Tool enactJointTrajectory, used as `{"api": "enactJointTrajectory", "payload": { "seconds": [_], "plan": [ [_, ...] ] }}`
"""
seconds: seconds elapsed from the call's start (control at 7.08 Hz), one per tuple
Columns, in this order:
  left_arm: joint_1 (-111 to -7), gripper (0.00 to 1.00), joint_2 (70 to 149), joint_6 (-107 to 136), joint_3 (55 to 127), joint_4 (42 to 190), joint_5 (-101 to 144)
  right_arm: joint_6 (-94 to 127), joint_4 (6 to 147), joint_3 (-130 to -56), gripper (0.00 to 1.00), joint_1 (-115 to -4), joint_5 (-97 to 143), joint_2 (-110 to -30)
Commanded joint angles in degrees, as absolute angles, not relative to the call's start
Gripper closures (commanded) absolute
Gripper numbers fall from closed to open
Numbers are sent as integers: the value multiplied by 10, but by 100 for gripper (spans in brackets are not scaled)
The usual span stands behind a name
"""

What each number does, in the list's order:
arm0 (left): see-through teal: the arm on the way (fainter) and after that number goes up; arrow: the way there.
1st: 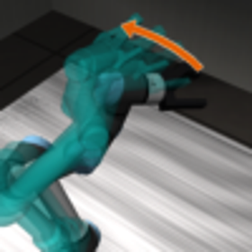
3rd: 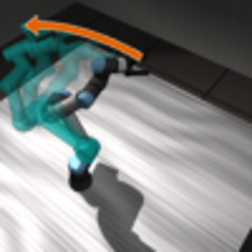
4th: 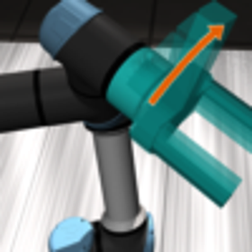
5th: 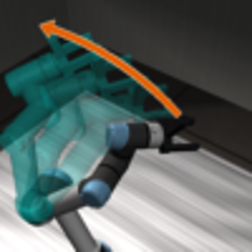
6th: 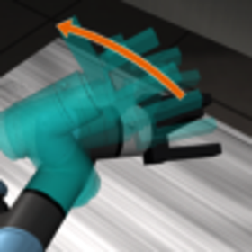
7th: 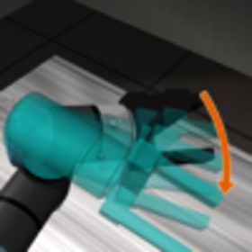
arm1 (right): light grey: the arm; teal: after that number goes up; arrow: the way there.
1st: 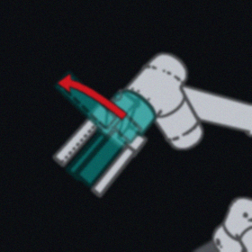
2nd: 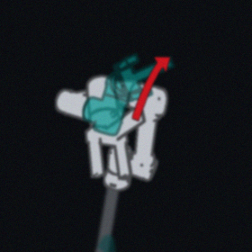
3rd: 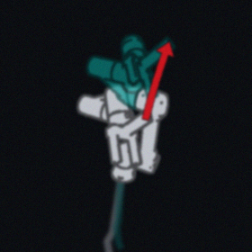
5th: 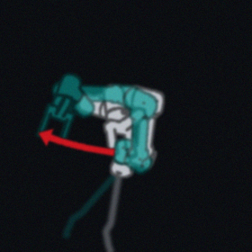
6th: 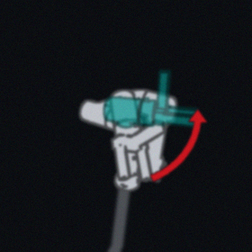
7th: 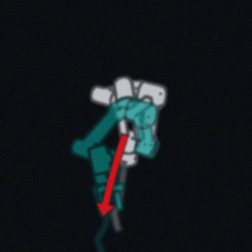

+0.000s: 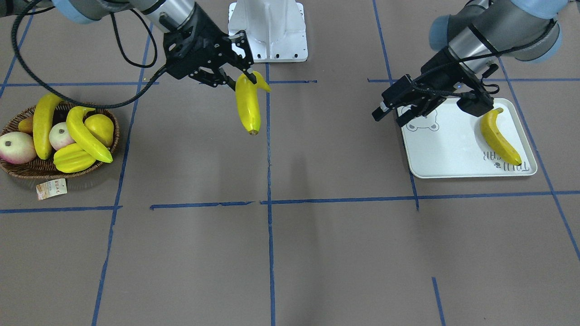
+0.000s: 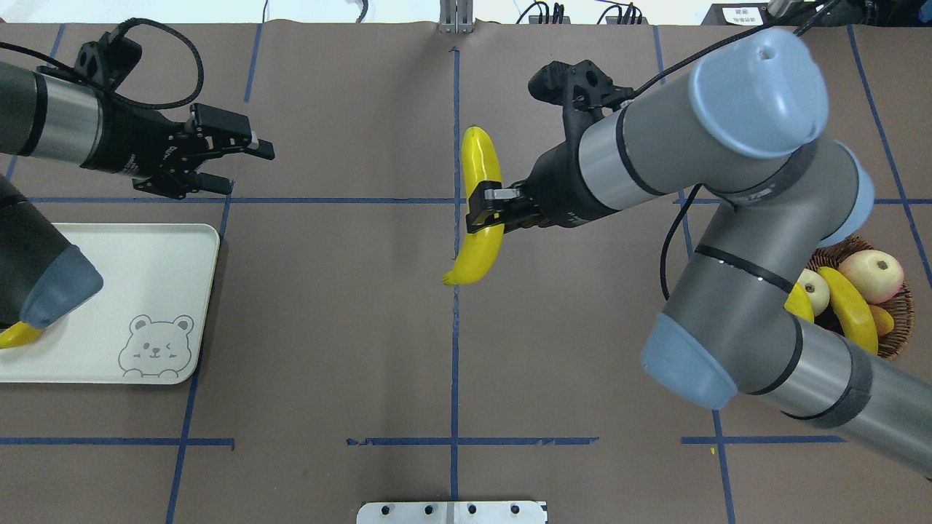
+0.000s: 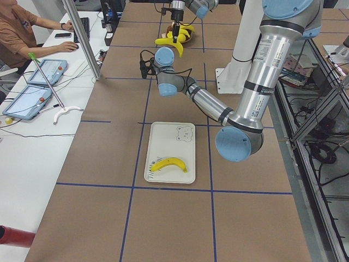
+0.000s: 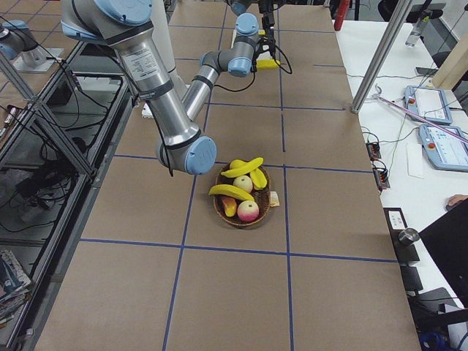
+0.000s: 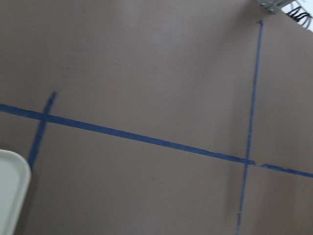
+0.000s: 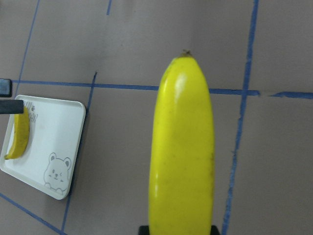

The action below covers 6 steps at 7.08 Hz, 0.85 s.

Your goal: Transfer all bananas from basket to plate

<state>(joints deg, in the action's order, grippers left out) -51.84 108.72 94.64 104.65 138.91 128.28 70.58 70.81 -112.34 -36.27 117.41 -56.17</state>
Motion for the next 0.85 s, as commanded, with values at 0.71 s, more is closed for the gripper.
{"api": "enactJointTrajectory", "payload": {
  "seconds": [0.71],
  "plan": [
    [-430,1,1192,1003,1037,1419,1278,731,704,-1114,99,-291,1124,-519]
  ]
}}
